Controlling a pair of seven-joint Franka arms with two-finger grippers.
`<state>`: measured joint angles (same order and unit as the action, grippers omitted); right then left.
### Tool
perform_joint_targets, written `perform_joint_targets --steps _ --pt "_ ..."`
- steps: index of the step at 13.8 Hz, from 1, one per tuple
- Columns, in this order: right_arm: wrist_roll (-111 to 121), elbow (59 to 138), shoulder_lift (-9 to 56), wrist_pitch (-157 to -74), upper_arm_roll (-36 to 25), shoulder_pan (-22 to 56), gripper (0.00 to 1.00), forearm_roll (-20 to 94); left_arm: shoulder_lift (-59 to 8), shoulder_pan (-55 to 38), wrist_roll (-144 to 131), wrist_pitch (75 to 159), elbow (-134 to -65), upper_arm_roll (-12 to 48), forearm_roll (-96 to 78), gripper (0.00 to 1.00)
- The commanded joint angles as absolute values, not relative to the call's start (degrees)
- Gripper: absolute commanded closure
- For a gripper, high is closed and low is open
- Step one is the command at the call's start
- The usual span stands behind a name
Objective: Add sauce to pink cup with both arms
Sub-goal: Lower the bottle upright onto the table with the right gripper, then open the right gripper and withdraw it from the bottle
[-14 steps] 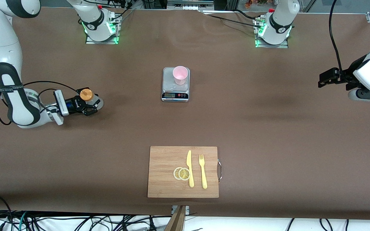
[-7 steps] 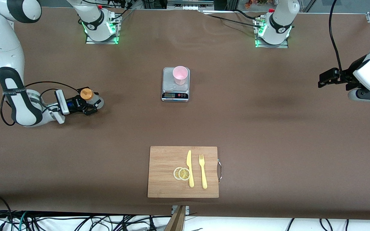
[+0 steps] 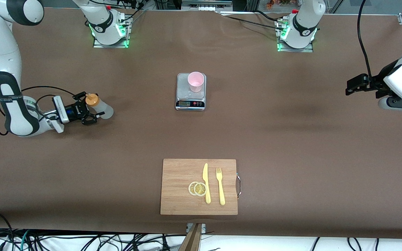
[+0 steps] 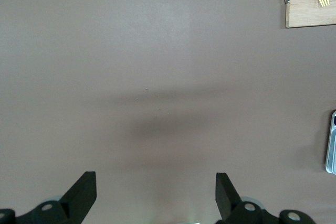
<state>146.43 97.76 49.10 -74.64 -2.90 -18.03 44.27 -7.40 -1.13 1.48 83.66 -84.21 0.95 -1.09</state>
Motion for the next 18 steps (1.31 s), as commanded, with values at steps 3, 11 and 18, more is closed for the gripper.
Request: perform_joint_targets --steps 3,11,18 --pt "146.34 95.72 46.85 -71.28 -7.73 -18.28 0.0 36.67 -8.44 -1.49 2.2 82.79 -82.18 0.79 -1.14 0.0" --pt "122.03 89.56 36.33 -75.91 -7.47 -13.81 0.0 27.88 -8.61 -1.41 2.37 82.97 -82.18 0.7 -1.14 0.0" --pt "83.11 98.78 15.57 -88.14 -5.9 -4.05 0.0 15.22 -8.96 -1.49 2.37 83.14 -82.09 0.7 -1.32 0.0"
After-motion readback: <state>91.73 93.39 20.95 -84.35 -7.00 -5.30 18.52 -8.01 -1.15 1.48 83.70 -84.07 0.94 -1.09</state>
